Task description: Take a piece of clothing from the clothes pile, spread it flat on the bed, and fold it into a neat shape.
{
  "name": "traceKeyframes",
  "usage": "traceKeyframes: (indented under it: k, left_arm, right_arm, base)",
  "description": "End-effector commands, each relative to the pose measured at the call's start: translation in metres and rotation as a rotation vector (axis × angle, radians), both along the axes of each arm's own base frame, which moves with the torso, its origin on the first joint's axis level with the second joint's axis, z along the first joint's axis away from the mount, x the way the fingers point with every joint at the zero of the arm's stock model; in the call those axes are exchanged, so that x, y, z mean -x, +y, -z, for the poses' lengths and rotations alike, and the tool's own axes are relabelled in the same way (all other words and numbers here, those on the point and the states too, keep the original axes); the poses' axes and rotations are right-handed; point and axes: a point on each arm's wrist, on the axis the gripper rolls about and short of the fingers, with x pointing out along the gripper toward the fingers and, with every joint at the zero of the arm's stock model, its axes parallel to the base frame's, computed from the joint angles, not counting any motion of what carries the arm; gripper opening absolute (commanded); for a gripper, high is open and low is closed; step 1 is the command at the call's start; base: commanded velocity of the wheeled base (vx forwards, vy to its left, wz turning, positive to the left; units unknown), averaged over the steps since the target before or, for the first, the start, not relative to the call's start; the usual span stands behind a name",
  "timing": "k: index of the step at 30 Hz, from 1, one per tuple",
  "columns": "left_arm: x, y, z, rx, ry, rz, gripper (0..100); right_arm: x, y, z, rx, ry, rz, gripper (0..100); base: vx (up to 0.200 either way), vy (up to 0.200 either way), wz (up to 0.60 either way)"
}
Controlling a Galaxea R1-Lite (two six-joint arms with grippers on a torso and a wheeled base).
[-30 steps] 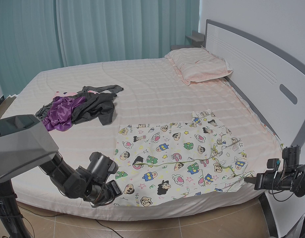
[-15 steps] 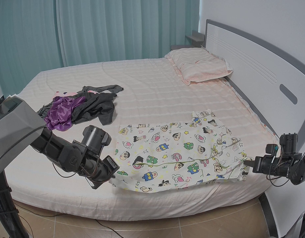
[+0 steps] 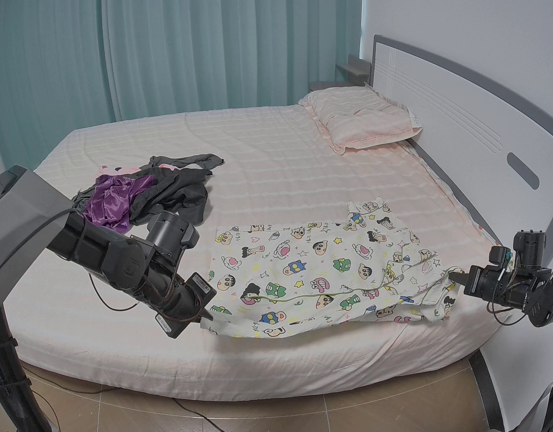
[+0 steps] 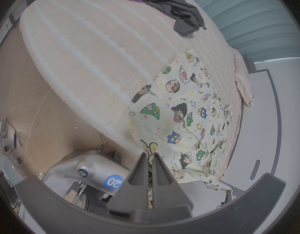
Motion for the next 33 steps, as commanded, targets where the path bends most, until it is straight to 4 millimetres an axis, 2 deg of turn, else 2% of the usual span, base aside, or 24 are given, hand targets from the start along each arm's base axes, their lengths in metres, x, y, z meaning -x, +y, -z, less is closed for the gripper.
traceKeyframes:
  k: [1,9,19,33]
  left_arm:
    - [0.005,0.002,-0.005,0.009,0.026,0.014,0]
    - [0.021,0.005,0.008,-0.043,0.134,0.082,0]
    - [0.035,0.006,0.020,-0.072,0.188,0.112,0]
    - [0.043,0.008,0.029,-0.097,0.224,0.121,0]
  right_arm:
    - [0.008,-0.004,-0.006,0.001,-0.018,0.017,0]
    - [0.023,-0.003,-0.010,0.006,-0.013,0.017,0]
    - [0.045,-0.001,0.001,0.025,0.045,0.001,0]
    - [0.064,0.002,0.005,0.055,0.069,-0.020,0]
  base:
    - [0.000,0.000,0.00]
    - [0.000,0.000,0.00]
    - [0.000,0.000,0.00]
    - [0.000,0.000,0.00]
